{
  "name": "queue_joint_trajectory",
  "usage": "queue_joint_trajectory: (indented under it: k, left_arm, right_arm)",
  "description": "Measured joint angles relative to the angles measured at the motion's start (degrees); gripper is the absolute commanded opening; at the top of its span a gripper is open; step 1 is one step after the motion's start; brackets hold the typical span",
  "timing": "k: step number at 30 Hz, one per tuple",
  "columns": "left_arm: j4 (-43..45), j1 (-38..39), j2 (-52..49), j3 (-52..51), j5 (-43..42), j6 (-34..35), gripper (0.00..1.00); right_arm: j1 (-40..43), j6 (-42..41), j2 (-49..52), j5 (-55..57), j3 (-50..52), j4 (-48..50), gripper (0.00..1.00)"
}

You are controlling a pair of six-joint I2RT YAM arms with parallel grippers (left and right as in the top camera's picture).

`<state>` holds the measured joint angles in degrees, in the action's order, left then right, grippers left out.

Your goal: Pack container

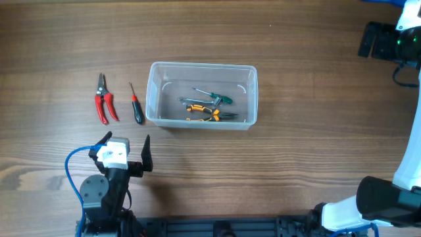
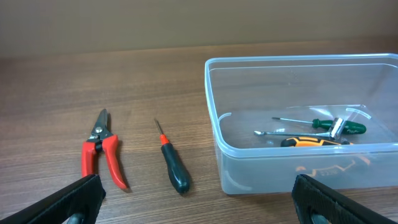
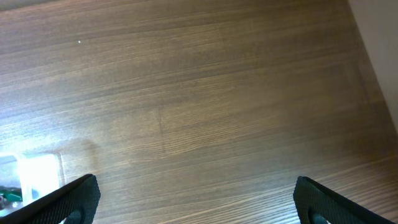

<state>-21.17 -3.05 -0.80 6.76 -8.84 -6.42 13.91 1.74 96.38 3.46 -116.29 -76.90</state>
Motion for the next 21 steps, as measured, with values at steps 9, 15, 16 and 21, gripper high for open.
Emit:
queue_joint_trajectory:
  k: [9,15,16,21]
  left_arm:
    - [4.0,0.0,0.0,0.1,-2.3,1.3,1.0]
    - [1.3,0.0,-3.7,10.1,-0.3,7.3,1.0]
    - [-0.2,0.0,-6.4,13.5,0.6,7.9,1.0]
    - [-16.5,0.0,-29.9,34.3,2.6,9.8,1.0]
  right_arm:
    - [0.0,0.0,0.0,0.0,0.0,0.0,1.0]
    - [0.0,0.0,0.0,0.0,0.0,0.0,1.0]
    - [0.0,0.0,0.0,0.0,0.0,0.0,1.0]
    - [0.0,0.0,0.0,-0.2,0.3,0.0,1.0]
